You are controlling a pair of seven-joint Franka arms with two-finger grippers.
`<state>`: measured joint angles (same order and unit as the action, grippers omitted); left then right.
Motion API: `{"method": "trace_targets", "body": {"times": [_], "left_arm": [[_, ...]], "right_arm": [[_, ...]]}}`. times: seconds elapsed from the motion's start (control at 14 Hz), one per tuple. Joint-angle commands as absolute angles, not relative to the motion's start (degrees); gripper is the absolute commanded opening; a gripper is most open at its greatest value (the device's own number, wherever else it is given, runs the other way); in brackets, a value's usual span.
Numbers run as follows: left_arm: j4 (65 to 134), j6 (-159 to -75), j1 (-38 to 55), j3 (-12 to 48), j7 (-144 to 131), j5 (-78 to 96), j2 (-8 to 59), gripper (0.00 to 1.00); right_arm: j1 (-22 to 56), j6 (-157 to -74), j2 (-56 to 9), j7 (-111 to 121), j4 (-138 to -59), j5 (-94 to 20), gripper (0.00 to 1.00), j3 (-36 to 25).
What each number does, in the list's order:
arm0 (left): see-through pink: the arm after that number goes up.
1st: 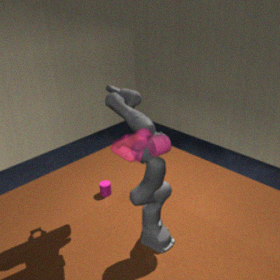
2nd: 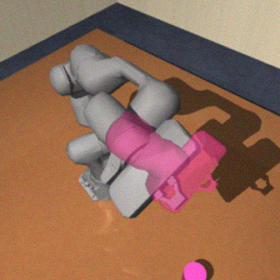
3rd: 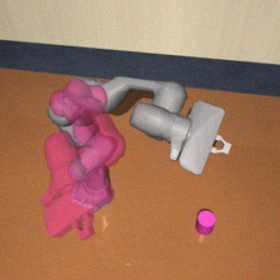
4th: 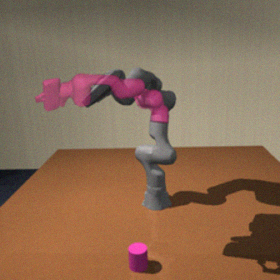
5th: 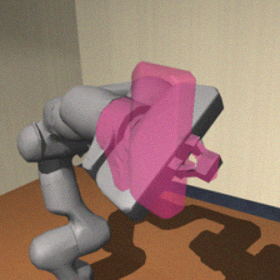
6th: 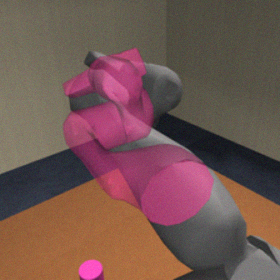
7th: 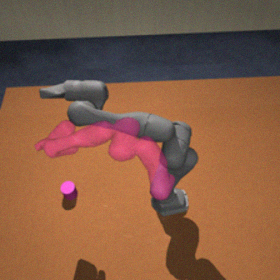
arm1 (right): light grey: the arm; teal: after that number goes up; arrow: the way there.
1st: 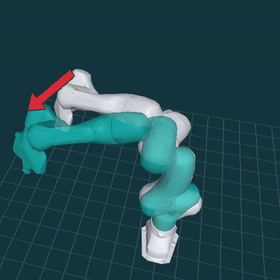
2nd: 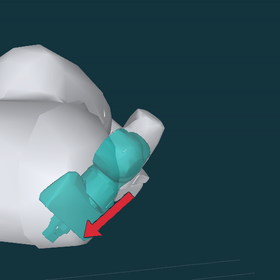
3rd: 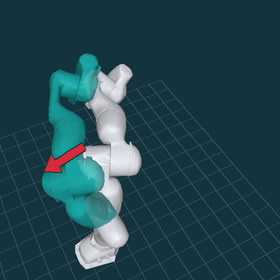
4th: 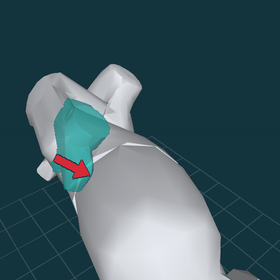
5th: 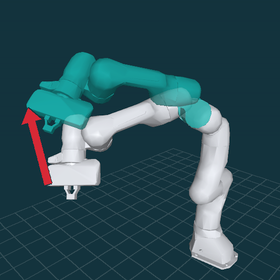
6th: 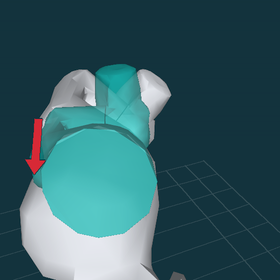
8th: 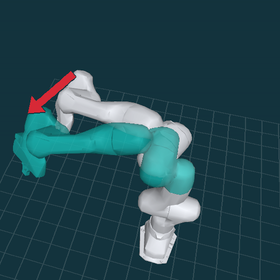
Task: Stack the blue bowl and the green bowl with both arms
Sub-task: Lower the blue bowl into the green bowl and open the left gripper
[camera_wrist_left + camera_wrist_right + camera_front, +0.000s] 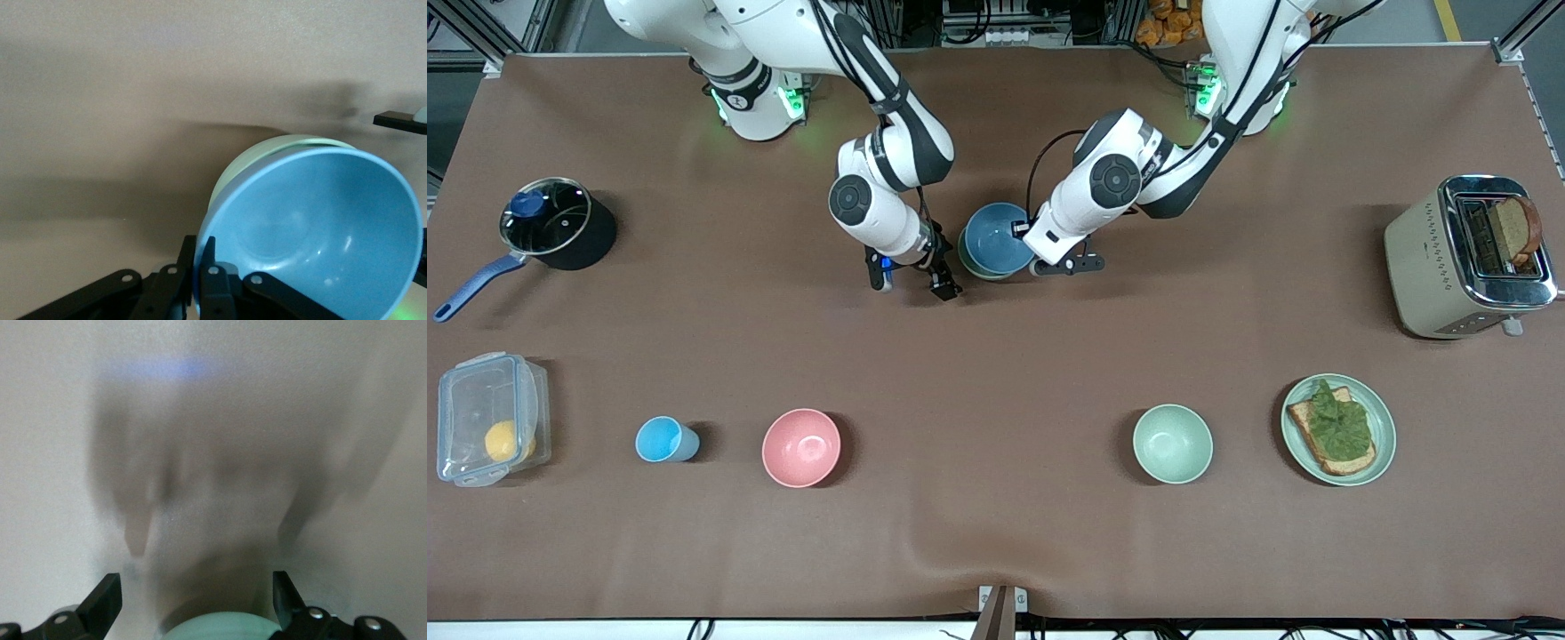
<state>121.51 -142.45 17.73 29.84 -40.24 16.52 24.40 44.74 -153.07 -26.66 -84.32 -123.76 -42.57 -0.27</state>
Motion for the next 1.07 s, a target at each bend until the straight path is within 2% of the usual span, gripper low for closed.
{"method": "trace_targets", "body": {"times": [0.0, 0.86, 0.93, 1.0], "left_arm": [[120.3, -143.0, 18.5, 29.5, -42.5, 14.5, 25.5, 0.00], [118.6, -143.0, 20.0, 29.4, -44.0, 14.2, 28.1, 0.00], [118.2, -143.0, 19.6, 29.4, -44.8, 14.2, 28.1, 0.24], [117.3, -143.0, 19.4, 29.4, -45.3, 14.1, 28.2, 0.70]], "right_arm": [[44.5, -153.7, -25.8, -84.1, -124.5, -43.9, 1.00, 0.0], [44.3, -153.2, -25.4, -83.9, -124.6, -43.9, 1.00, -0.1], [44.3, -153.1, -25.2, -83.8, -124.7, -43.9, 1.00, -0.1], [44.3, -153.1, -25.2, -83.8, -124.9, -43.9, 1.00, -0.1]]}}
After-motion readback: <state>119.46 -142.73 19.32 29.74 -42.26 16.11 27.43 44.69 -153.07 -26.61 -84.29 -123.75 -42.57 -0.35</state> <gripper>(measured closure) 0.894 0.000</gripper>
